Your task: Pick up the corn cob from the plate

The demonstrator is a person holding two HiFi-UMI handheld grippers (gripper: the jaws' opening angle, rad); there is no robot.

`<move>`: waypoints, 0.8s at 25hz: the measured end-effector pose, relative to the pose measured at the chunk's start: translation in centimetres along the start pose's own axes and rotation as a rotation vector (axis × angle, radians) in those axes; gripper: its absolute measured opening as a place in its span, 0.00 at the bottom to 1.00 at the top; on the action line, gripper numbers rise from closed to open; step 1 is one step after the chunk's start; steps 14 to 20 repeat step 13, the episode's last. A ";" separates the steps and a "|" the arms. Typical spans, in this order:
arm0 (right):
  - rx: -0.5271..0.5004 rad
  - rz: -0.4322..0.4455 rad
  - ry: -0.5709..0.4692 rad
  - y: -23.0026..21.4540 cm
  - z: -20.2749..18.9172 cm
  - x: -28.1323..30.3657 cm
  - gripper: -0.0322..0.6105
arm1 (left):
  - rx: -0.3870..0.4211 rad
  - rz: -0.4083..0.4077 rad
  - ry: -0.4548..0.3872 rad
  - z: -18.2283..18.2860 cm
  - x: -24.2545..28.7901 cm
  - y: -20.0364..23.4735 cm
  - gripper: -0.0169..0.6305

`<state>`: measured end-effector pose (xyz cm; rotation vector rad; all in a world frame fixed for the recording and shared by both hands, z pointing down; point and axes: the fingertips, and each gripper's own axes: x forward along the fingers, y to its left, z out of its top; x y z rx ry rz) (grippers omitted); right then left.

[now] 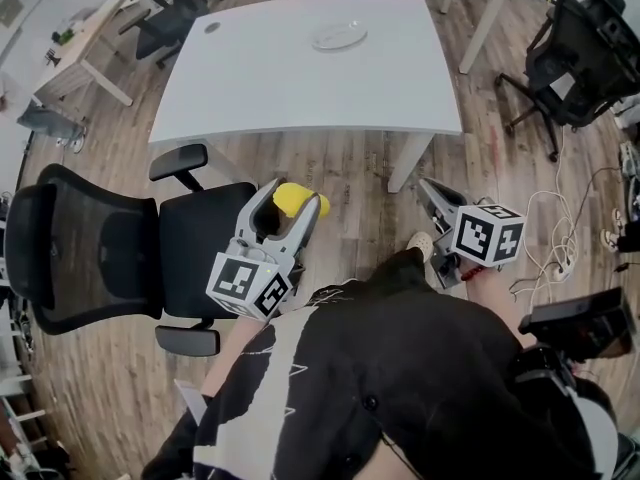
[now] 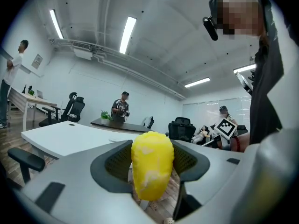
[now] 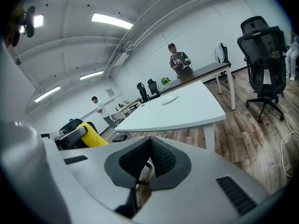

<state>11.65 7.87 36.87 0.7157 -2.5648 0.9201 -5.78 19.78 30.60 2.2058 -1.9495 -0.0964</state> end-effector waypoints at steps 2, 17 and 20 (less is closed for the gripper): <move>-0.007 0.000 -0.001 0.1 -0.2 -0.2 0.07 | -0.003 -0.006 -0.008 0.0 -0.1 0.0 0.41; -0.021 -0.032 -0.030 -0.3 0.4 -2.1 0.07 | 0.001 -0.037 -0.016 0.5 0.4 -1.6 0.41; -0.021 -0.032 -0.030 -0.3 0.4 -2.1 0.07 | 0.001 -0.037 -0.016 0.5 0.4 -1.6 0.41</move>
